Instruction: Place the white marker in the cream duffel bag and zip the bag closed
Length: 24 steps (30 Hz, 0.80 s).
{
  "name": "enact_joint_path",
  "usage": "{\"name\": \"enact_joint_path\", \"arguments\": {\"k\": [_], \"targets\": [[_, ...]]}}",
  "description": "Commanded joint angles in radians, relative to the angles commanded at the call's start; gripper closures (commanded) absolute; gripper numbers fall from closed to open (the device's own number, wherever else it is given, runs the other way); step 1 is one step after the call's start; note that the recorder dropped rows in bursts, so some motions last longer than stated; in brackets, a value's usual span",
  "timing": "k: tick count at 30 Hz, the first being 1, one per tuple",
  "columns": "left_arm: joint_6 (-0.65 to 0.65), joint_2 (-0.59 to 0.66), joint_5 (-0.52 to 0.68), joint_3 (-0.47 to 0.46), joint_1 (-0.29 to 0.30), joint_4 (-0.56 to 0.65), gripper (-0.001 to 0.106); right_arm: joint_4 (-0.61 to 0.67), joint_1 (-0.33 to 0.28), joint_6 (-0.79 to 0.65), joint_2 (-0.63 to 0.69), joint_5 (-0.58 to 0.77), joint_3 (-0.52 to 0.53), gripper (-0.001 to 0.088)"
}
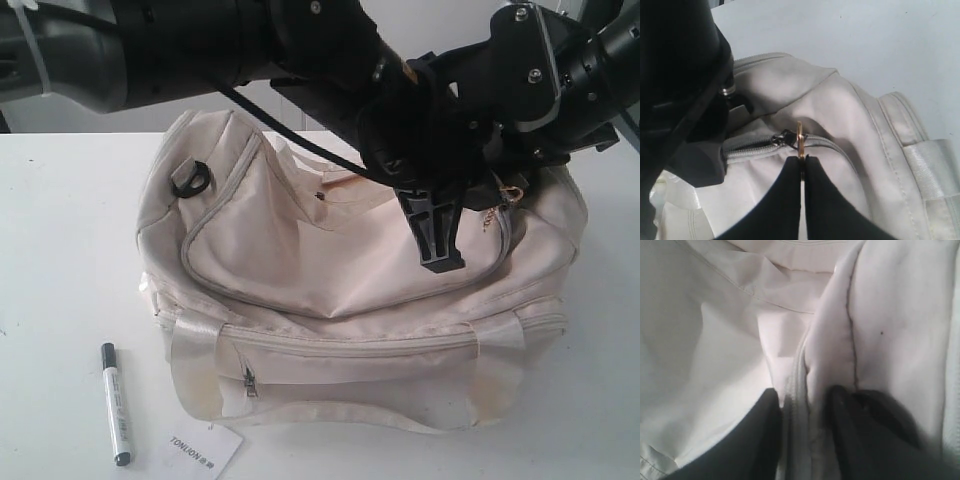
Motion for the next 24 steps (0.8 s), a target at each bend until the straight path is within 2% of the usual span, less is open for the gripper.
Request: {"name": "enact_joint_path", "arguments": {"k": [4,18,24], "targets": [[0.0,0.0,0.0,0.0,0.0,0.0,0.105,0.004,0.0,0.0,0.0,-0.011,0.0,0.087],[-0.004,0.0,0.002,0.0,0.0,0.0,0.105,0.006,0.0,0.027,0.0,-0.159,0.007,0.0868],[-0.004,0.0,0.004,0.0,0.0,-0.002,0.105,0.006,0.0,0.036,0.002,-0.179,0.009,0.0868]]}}
